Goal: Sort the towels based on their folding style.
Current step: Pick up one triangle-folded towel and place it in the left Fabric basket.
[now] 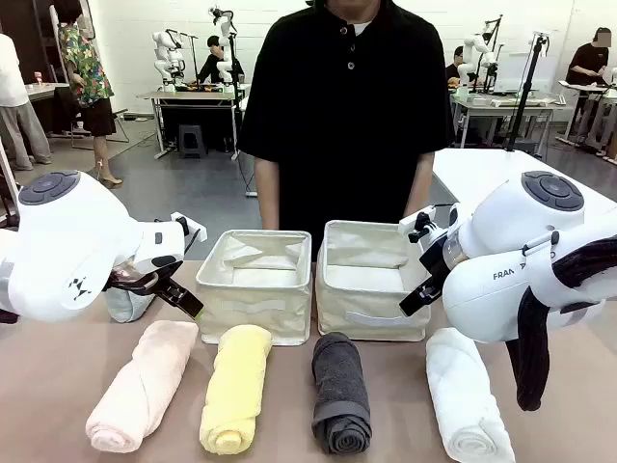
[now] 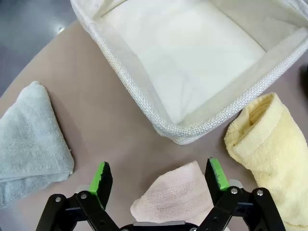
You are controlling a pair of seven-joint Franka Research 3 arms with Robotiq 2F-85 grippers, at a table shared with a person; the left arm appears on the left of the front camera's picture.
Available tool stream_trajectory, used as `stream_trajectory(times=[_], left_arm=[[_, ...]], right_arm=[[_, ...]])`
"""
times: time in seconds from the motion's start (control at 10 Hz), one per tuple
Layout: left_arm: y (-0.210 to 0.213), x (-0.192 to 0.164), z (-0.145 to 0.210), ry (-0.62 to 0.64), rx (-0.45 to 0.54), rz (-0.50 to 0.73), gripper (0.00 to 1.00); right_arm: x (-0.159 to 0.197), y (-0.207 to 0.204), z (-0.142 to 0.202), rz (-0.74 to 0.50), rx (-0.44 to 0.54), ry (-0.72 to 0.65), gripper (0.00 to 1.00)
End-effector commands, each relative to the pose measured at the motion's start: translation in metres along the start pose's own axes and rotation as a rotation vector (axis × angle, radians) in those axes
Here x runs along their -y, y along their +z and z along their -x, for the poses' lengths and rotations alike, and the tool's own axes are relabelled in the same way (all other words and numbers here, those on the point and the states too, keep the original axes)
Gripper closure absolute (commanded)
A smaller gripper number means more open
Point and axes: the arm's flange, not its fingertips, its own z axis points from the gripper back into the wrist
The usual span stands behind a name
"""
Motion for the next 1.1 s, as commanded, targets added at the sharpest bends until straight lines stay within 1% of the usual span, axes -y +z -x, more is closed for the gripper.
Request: stream_trajectory(times=[0.0, 1.0], left_arm=[[0.0000, 0.0001, 0.0000, 0.000, 0.000, 0.000, 0.00], [0.0000, 0.0001, 0.0000, 0.000, 0.000, 0.000, 0.00]], right_arm=[[0.0000, 0.0000, 0.0000, 0.000, 0.000, 0.000, 0.00], [0.0000, 0.0000, 0.0000, 0.000, 0.000, 0.000, 0.00]])
